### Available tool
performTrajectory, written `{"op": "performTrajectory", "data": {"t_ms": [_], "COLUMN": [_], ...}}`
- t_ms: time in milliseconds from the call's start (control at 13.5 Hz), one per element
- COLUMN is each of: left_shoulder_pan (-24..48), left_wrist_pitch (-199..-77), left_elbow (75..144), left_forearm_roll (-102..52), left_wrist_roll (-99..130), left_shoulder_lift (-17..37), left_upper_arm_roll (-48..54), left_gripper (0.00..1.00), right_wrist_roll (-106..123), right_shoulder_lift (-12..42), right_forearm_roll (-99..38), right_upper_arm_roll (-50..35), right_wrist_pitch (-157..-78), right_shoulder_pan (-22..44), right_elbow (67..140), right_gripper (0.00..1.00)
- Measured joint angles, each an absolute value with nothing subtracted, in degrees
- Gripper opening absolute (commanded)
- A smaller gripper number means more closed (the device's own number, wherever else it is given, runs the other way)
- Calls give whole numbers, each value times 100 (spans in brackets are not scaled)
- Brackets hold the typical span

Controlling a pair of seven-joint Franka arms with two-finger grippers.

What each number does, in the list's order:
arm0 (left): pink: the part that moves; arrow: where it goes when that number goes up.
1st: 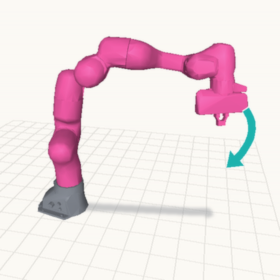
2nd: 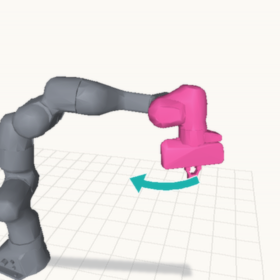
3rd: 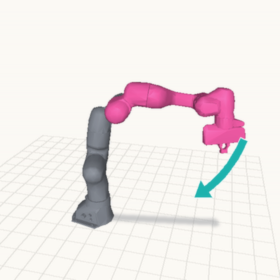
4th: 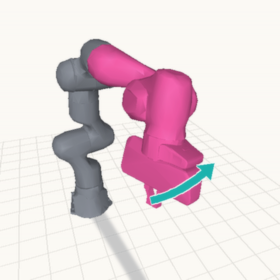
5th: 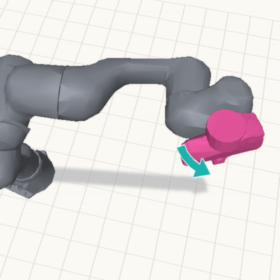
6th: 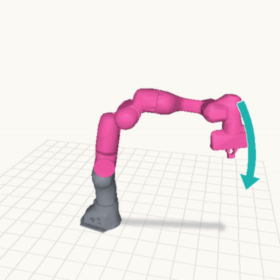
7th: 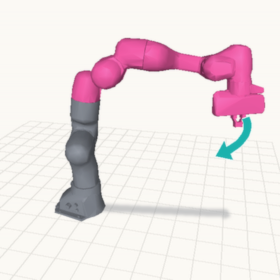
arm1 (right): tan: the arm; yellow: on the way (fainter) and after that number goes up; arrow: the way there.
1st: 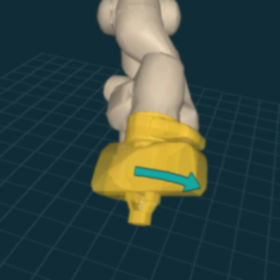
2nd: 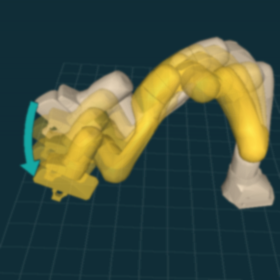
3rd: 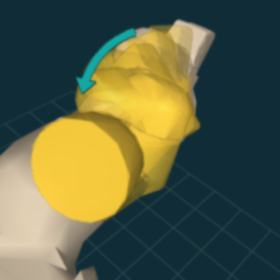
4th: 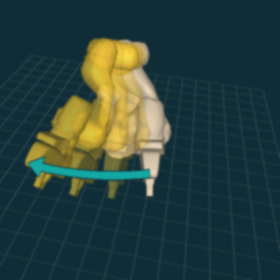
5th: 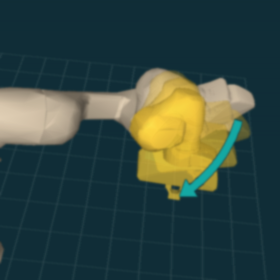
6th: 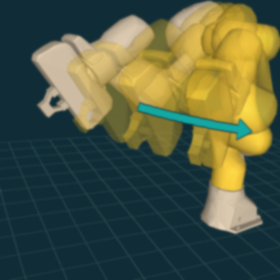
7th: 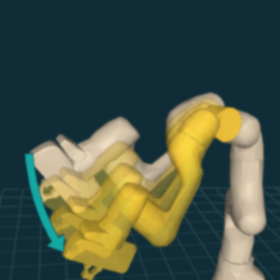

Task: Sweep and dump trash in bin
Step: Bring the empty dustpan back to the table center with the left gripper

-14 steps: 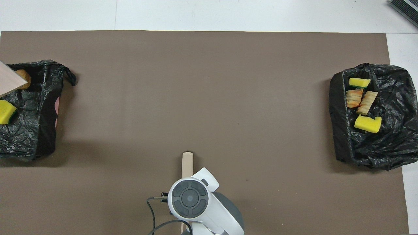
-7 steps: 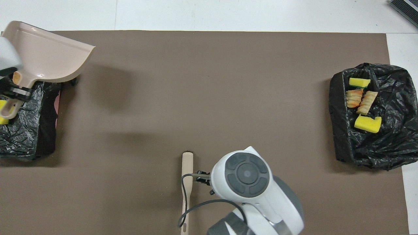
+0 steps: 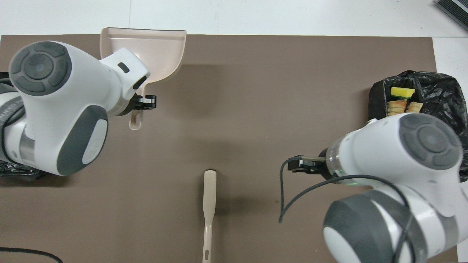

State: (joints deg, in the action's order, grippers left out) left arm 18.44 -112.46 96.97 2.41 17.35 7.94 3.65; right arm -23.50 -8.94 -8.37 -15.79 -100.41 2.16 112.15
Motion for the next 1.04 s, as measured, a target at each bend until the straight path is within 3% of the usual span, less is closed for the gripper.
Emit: {"op": "performTrajectory", "data": {"t_ms": [444,1036], "left_shoulder_pan": [3052,3180], "left_wrist_pitch": [-11579,-12314], "left_elbow": [9846,9853], "left_forearm_roll": [-195,-406], "left_wrist_roll": [2379,2483], "left_shoulder_lift": [1468,1969], "left_upper_arm_roll": [363,352], "left_gripper": [0,0], "right_wrist_roll": [-1802,-1802], "right_shoulder_lift": [-801,-193], "right_forearm_roll": [-269,120], "right_upper_arm_roll": [-1576,-1517], "right_wrist_pitch": [-9909,-9007], "right_shoulder_pan": [-320,-442], "right_elbow": [10291,8979], "right_gripper": [100,100]}}
